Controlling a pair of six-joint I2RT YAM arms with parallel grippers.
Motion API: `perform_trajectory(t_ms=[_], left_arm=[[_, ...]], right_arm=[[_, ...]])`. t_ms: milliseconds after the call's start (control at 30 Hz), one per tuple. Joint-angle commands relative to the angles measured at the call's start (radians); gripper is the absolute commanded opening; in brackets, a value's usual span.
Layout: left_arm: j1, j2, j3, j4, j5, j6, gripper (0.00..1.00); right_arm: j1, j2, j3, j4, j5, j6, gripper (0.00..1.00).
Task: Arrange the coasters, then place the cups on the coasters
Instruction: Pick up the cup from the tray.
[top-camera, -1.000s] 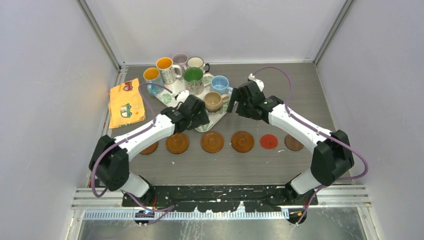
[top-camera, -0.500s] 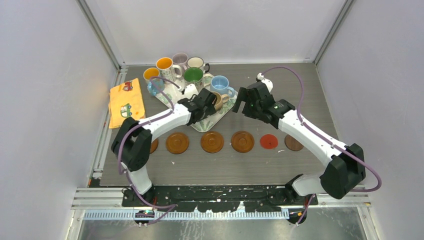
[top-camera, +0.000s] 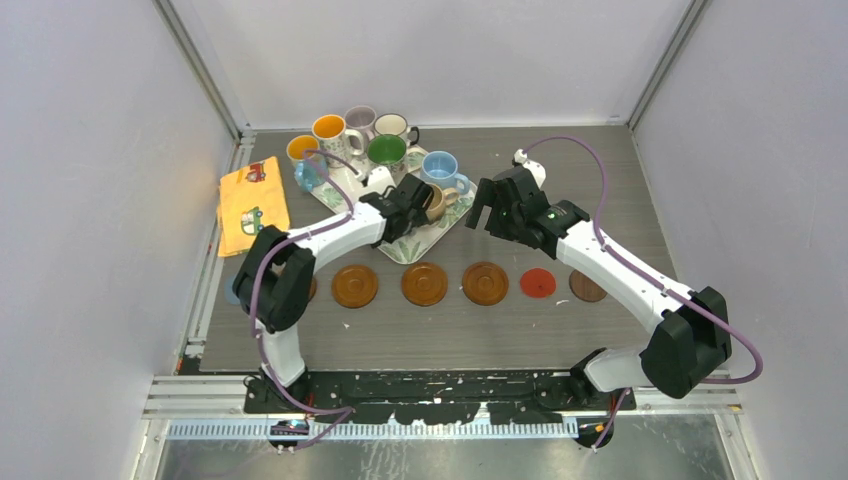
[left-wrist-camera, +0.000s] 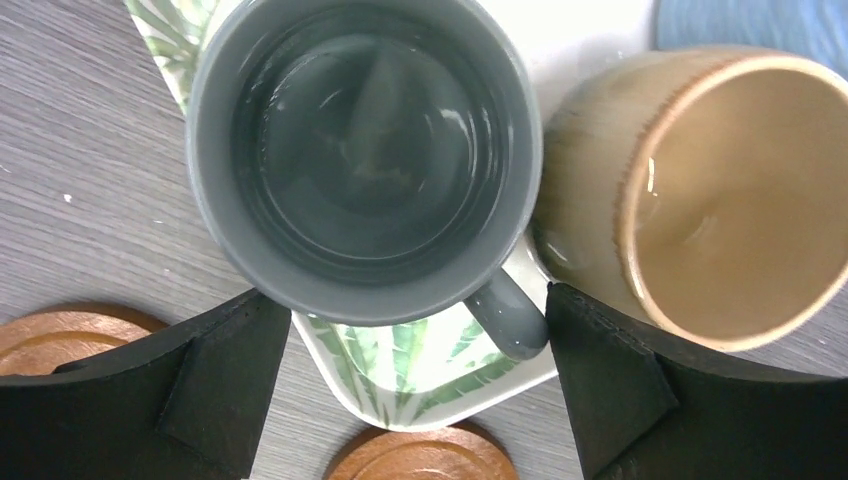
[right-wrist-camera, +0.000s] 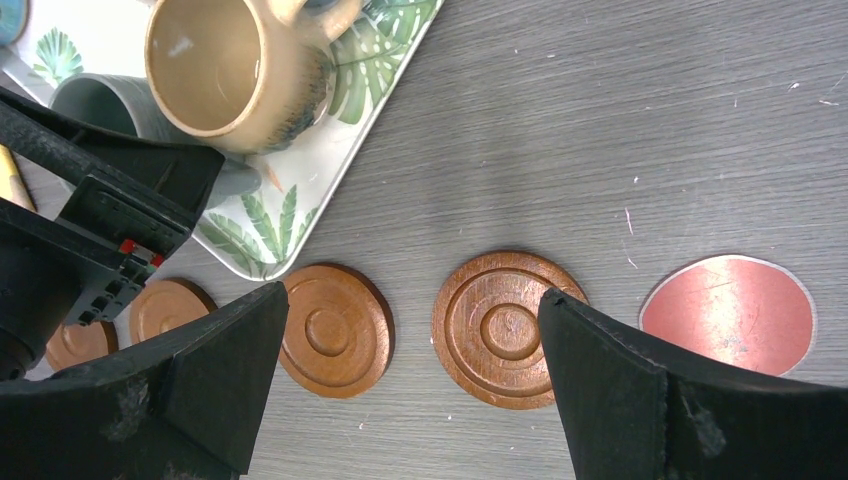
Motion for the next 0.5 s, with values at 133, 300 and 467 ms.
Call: perform_trajectory(t_ms=[133,300,467], left_arm=[[0.093,-0.114,-0.099,0.029,0.013,0.142,0.95],[0.185,-0.140,-0.122,0.062,0.094,0.279,0.88],[0.237,-0.113,-0.080,0.065,0.200,0.408,0.78]], right_arm=[[0.004,-0.027,-0.001,0.019,-0.002,0.026,1.00],[0.008,-0.018,0.002,0.028,-0.008,0.029,1.00],[0.014,-0.010,0.008,0.030,-0.012,0.031,1.00]])
